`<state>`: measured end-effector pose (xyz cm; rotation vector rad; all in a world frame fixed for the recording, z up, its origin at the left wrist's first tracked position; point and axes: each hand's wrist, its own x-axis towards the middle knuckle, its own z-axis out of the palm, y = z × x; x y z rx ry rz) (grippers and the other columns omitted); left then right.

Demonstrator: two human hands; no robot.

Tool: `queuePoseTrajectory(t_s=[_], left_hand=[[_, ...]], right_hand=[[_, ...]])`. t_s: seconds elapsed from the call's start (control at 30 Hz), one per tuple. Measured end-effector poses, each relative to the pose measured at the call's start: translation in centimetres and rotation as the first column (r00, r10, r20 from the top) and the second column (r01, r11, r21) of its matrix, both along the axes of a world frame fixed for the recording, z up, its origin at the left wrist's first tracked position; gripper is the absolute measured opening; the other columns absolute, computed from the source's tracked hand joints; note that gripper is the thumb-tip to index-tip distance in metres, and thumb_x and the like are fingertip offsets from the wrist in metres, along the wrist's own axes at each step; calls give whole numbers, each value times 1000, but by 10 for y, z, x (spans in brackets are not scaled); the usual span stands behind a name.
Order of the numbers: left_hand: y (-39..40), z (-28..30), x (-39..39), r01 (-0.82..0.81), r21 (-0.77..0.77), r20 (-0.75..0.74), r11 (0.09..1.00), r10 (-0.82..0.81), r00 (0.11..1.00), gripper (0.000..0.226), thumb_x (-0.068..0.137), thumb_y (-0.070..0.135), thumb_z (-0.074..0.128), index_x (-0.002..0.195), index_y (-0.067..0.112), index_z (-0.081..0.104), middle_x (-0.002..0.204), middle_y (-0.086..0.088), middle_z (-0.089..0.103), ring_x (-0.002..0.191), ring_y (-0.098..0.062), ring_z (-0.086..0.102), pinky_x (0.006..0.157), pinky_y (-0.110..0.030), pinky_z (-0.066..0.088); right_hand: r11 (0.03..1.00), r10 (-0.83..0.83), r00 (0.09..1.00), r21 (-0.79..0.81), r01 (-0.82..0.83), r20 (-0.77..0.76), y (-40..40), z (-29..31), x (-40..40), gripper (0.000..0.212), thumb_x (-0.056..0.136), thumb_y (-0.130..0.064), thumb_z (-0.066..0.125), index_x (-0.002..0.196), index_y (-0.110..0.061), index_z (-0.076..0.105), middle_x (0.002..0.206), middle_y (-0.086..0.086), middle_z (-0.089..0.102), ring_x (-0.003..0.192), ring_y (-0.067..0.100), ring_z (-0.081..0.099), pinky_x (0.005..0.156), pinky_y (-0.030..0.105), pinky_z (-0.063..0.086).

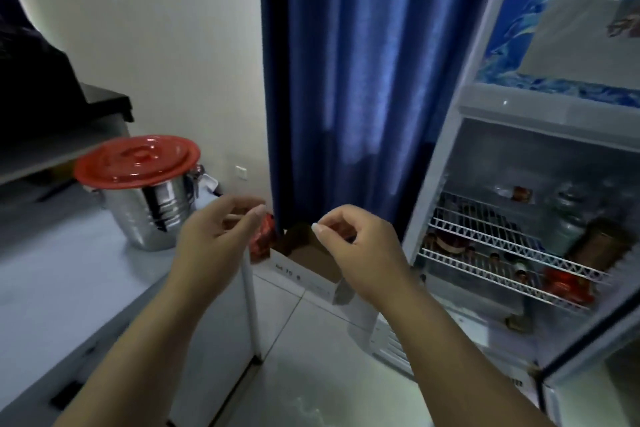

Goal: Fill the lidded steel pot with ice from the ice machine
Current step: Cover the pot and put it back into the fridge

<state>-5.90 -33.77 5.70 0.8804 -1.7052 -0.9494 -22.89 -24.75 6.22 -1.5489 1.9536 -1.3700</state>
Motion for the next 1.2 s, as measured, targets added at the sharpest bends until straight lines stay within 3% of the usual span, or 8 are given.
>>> queuePoseTrajectory(t_s=[0.23,0.4,0.57,0.7,0.8,0.9,1.07,1.2], left_hand=[[-63,14,74,-149,-37,8,988,150,989,10,87,24,63,85,34,67,78,11,69,77,-9,64,67,-26,49],[-109,12,120,-230,-48,19,972,231,973,10,87,25,63,84,34,66,78,11,69,74,-5,64,72,-34,55],[-149,4,149,-278,-36,16,960,278,960,9,88,28,62,85,36,64,86,10,69,82,-9,65,76,-36,55],[-177,-8,162,-335,-39,36,941,336,941,12,88,26,62,84,38,63,87,10,68,83,-11,64,75,-35,54],[-200,-17,167,-399,-62,76,915,403,912,7,87,29,61,89,36,61,97,6,64,90,-12,61,79,-35,52],[-227,-26,170,-466,-68,149,882,470,870,14,86,38,61,100,36,59,109,2,53,105,-20,54,87,-35,44],[-265,-37,170,-508,44,238,860,485,842,41,72,66,53,109,47,54,125,-3,44,121,-28,41,100,-53,39],[-286,-41,165,-461,143,170,876,437,883,41,78,56,63,115,43,54,116,3,54,107,-20,55,91,-45,48]], right_hand=[[997,75,997,11,-75,23,-86,-1,60,9,88,-31,62,83,-27,68,77,-12,67,74,-1,60,62,13,48],[994,101,993,21,-103,63,-138,-7,96,9,88,-30,62,82,-26,68,77,-9,68,74,6,64,71,32,57],[996,87,994,27,-89,65,-178,-12,119,10,88,-29,63,80,-24,67,76,-7,67,74,6,61,69,27,54],[996,63,996,62,-67,61,-207,-18,124,10,88,-31,63,80,-26,65,83,-9,64,79,8,60,71,32,55],[998,33,998,59,-36,45,-232,-23,122,10,87,-37,63,90,-27,63,98,-10,59,85,3,54,72,23,50],[996,42,999,75,-44,32,-259,-25,119,17,86,-46,61,101,-39,55,107,-10,50,91,3,49,69,13,38],[983,89,995,158,-95,44,-301,-28,111,51,85,-63,52,131,-42,47,116,-6,47,101,9,48,84,24,40],[967,135,988,207,-148,76,-328,-35,108,60,82,-70,47,137,-47,39,124,-3,52,113,14,52,100,37,44]])
